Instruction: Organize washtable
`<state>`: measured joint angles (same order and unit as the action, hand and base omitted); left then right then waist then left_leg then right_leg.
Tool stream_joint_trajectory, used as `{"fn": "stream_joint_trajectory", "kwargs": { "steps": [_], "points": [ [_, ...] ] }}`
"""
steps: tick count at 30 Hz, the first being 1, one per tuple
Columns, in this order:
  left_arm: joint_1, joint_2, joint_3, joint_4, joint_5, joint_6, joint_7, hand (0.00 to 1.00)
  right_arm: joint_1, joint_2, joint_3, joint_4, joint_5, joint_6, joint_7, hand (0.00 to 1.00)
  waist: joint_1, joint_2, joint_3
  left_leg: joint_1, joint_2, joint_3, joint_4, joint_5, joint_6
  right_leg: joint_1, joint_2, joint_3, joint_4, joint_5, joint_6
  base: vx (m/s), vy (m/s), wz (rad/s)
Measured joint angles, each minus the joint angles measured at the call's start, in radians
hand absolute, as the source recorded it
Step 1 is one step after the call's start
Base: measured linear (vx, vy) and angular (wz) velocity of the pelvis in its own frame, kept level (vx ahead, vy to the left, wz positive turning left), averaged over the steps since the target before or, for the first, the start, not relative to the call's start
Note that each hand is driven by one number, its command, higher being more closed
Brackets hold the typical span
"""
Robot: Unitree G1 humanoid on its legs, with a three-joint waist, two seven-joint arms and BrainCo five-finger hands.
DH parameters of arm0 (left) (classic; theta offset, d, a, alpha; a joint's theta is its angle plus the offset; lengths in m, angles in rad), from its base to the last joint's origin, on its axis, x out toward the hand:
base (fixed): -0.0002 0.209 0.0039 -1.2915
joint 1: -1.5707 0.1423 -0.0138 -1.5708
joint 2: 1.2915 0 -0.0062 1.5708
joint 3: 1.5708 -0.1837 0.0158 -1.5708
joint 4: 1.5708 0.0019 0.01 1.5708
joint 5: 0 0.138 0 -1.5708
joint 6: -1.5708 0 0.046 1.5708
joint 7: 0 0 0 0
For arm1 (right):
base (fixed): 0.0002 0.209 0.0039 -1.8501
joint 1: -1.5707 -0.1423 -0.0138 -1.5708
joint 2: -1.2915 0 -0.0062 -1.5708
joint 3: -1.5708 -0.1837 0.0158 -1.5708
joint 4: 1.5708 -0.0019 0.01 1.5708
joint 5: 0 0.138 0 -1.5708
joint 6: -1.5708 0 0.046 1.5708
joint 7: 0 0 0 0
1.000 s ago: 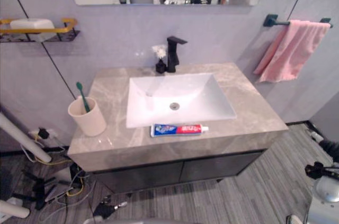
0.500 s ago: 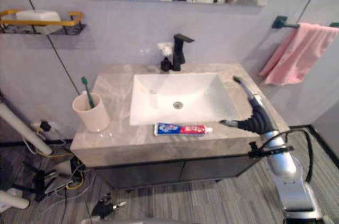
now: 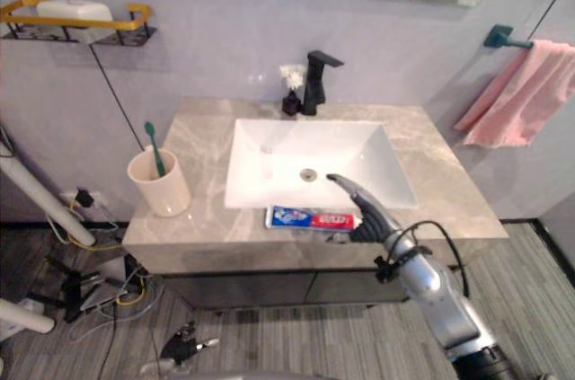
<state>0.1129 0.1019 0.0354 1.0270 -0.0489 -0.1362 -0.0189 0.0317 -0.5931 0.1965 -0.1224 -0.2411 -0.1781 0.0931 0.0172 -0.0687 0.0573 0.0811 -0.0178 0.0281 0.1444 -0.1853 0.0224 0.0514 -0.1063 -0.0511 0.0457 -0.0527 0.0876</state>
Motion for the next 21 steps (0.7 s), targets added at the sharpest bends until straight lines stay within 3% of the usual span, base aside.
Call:
{"fn": "stream_joint_trajectory", "kwargs": {
  "steps": [11,17,18,21],
  "points": [
    [-0.043,0.0,-0.006,0.005,0.0,0.019,0.0,0.0,-0.072,0.122,0.052,0.071,-0.212,0.071,-0.025,0.0,0.023,-0.014,0.062,-0.005,-0.001,-0.024,0.004,0.0,0.0,0.018,0.001,-0.011,-0.018,0.005,-0.002,0.0,-0.003,0.03],
    [-0.048,0.002,-0.006,0.005,0.0,0.022,0.006,0.0,-0.086,0.167,0.052,0.104,-0.262,0.078,-0.03,0.0,0.025,-0.02,0.07,-0.009,-0.002,-0.042,0.005,0.0,0.0,0.03,0.001,-0.029,-0.032,0.008,-0.007,-0.01,-0.013,0.09],
    [-0.049,0.002,-0.006,0.005,0.0,0.023,0.007,0.0,-0.086,0.177,0.049,0.104,-0.277,0.078,-0.03,1.0,0.025,-0.02,0.072,-0.009,-0.001,-0.043,0.005,0.0,0.0,0.03,0.002,-0.029,-0.033,0.008,-0.007,0.0,0.0,0.0],
    [-0.052,0.002,-0.006,0.005,0.0,0.024,0.016,0.0,-0.084,0.184,0.049,0.103,-0.294,0.073,-0.028,1.0,0.023,-0.02,0.079,-0.009,-0.001,-0.043,0.007,0.0,0.0,0.03,0.003,-0.027,-0.032,0.008,-0.006,-0.03,-0.014,-0.02]
  ]
}}
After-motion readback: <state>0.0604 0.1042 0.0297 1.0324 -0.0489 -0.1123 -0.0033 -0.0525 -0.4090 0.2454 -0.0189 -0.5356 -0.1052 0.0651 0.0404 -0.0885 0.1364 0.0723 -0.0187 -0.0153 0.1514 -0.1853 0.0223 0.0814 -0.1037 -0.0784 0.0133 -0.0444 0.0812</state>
